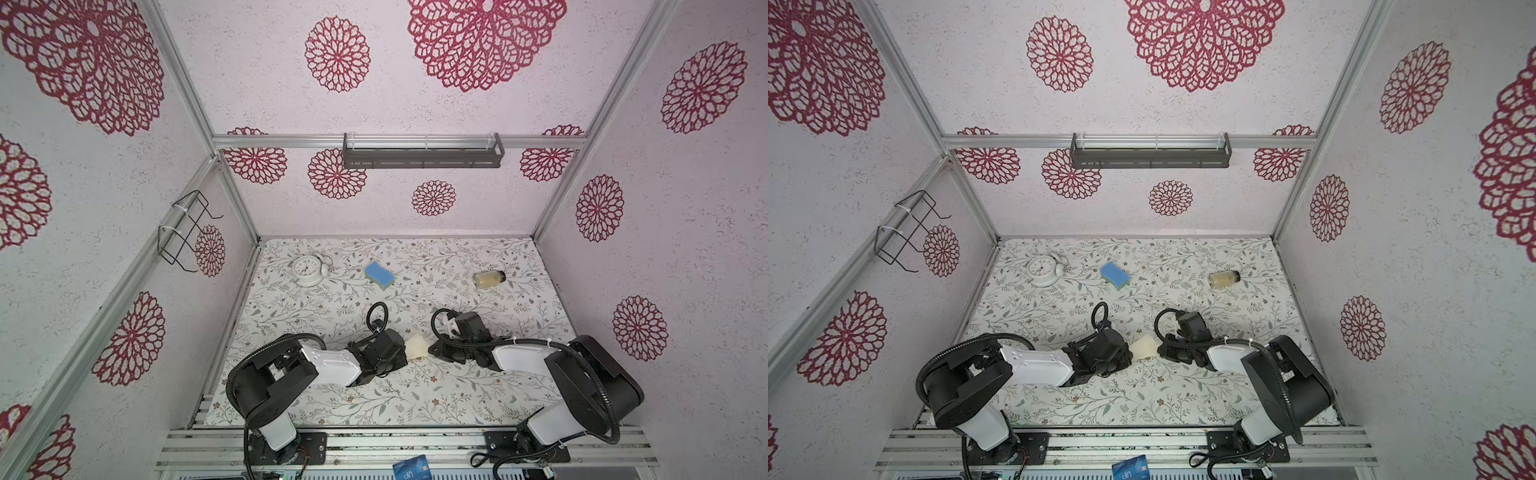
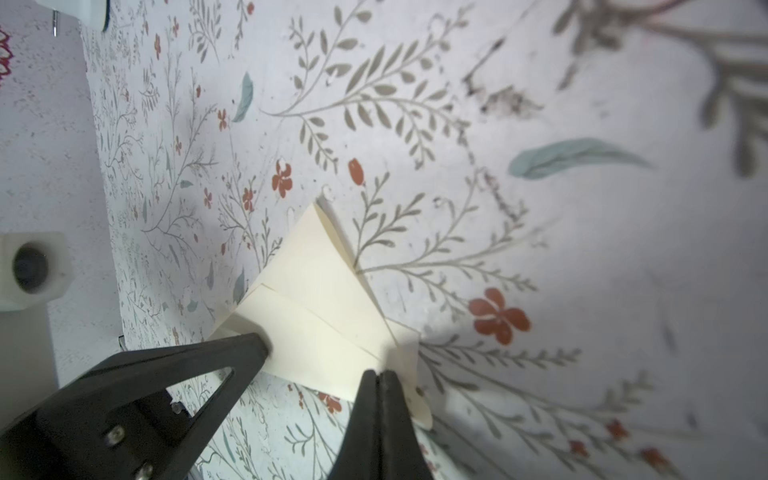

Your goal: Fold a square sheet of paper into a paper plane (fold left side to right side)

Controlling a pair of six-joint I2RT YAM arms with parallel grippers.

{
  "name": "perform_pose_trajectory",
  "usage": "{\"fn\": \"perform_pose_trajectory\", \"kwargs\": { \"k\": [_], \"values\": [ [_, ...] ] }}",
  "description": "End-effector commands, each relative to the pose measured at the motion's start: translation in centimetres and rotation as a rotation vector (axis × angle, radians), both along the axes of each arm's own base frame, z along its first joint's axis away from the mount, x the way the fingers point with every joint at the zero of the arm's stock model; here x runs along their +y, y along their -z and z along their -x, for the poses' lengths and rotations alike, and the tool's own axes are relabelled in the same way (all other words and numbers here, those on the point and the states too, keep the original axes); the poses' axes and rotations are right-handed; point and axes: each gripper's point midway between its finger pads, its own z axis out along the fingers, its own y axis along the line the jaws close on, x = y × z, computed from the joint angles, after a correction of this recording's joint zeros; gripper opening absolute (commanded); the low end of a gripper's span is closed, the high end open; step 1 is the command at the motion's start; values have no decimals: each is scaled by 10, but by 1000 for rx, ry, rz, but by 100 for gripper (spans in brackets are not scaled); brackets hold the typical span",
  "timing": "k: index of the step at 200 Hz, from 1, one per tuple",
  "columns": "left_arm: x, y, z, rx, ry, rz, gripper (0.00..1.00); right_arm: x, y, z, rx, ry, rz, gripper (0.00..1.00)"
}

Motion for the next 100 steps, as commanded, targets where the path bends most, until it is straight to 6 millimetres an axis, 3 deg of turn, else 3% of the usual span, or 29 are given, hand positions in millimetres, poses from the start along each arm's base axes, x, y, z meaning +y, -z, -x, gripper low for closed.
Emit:
{"fn": "perform_pose_trajectory", "kwargs": {
  "k": [1,36,55,100],
  "values": [
    [43,50,32,151,-17,-180,0,-63,48,36,194,133,233,0],
    [41,50,31,151,-19,-175,0,-83,37,28,182,206,246,0],
    [34,43,27,125,-4,-152,0,-79,26,25,161,202,207,0],
    [-5,-36,-8,-76,112,-85,0,-38,6,36,159,117,53,0]
  ]
}}
